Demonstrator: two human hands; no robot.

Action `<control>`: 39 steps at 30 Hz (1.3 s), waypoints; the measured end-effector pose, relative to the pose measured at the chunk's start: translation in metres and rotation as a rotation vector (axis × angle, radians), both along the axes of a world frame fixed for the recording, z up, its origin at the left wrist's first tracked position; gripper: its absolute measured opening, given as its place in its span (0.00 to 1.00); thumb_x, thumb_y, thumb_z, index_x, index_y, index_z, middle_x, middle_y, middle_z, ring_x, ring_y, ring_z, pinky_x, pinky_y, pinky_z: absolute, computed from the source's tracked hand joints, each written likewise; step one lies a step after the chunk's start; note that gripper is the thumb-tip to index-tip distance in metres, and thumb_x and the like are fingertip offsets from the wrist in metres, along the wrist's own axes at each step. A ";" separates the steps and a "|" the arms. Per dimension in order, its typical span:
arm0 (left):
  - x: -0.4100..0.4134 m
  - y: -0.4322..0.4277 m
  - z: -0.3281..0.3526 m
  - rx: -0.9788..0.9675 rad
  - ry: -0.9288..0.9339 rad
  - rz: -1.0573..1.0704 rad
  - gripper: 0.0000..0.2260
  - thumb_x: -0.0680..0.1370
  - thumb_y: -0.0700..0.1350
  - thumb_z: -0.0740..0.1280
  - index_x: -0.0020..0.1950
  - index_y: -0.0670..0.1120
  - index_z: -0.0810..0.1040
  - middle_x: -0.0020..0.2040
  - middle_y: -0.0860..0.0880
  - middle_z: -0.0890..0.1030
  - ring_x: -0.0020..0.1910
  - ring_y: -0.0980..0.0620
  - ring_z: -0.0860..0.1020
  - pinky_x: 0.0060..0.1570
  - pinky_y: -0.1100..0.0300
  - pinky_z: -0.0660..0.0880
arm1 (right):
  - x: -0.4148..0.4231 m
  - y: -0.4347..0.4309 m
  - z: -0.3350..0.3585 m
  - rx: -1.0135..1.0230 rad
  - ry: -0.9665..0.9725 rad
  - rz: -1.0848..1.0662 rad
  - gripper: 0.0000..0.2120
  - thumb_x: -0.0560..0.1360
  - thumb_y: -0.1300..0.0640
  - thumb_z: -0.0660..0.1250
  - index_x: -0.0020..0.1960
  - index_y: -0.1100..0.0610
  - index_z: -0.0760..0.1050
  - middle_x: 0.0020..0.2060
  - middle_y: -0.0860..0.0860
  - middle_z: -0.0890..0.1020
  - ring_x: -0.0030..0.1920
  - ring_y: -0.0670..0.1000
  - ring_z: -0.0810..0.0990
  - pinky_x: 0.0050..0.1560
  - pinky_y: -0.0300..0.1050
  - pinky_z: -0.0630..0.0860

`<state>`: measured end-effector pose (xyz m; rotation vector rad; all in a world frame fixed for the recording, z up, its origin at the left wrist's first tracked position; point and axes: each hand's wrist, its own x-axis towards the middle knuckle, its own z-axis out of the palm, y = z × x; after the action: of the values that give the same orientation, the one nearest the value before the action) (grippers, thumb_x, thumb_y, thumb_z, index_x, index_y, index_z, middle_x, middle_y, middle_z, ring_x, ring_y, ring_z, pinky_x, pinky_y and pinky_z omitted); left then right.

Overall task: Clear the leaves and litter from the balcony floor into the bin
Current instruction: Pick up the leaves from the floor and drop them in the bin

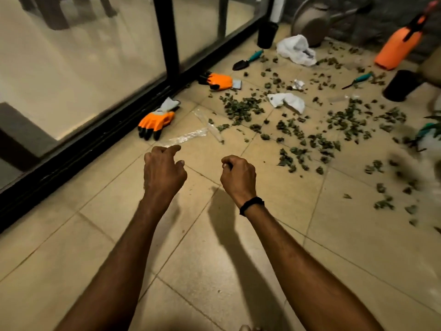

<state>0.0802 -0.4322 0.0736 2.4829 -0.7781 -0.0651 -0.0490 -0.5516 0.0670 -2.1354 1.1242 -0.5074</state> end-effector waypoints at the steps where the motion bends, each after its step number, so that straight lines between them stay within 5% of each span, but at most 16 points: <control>1: -0.004 -0.013 -0.003 0.002 0.001 -0.039 0.20 0.79 0.45 0.69 0.71 0.50 0.75 0.64 0.40 0.76 0.66 0.39 0.70 0.63 0.47 0.70 | -0.005 -0.009 -0.004 0.013 -0.004 -0.044 0.13 0.79 0.63 0.62 0.60 0.59 0.81 0.56 0.54 0.84 0.58 0.53 0.81 0.61 0.43 0.74; 10: -0.053 -0.110 -0.011 0.012 -0.103 -0.359 0.19 0.79 0.44 0.69 0.70 0.48 0.76 0.62 0.37 0.77 0.63 0.35 0.72 0.60 0.44 0.72 | -0.056 -0.072 -0.041 0.103 0.016 -0.354 0.17 0.80 0.59 0.63 0.69 0.56 0.74 0.61 0.56 0.78 0.62 0.55 0.75 0.62 0.45 0.71; 26: -0.233 -0.243 -0.076 0.098 0.062 -0.794 0.21 0.78 0.45 0.68 0.70 0.44 0.75 0.60 0.36 0.78 0.62 0.36 0.74 0.58 0.47 0.74 | -0.254 -0.144 -0.080 0.099 0.076 -0.790 0.16 0.79 0.58 0.66 0.67 0.58 0.75 0.60 0.57 0.79 0.62 0.56 0.76 0.61 0.46 0.73; 39: -0.313 -0.371 -0.091 0.176 0.010 -1.060 0.19 0.79 0.43 0.67 0.69 0.40 0.75 0.61 0.36 0.77 0.56 0.39 0.78 0.53 0.51 0.74 | -0.325 -0.212 -0.108 0.100 0.099 -0.954 0.19 0.80 0.56 0.65 0.70 0.58 0.72 0.60 0.59 0.78 0.61 0.57 0.75 0.57 0.45 0.72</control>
<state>-0.2326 -0.8033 -0.0172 1.9255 -2.0459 -0.5307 -0.3737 -0.7641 -0.0412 -1.4349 2.1567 -0.7296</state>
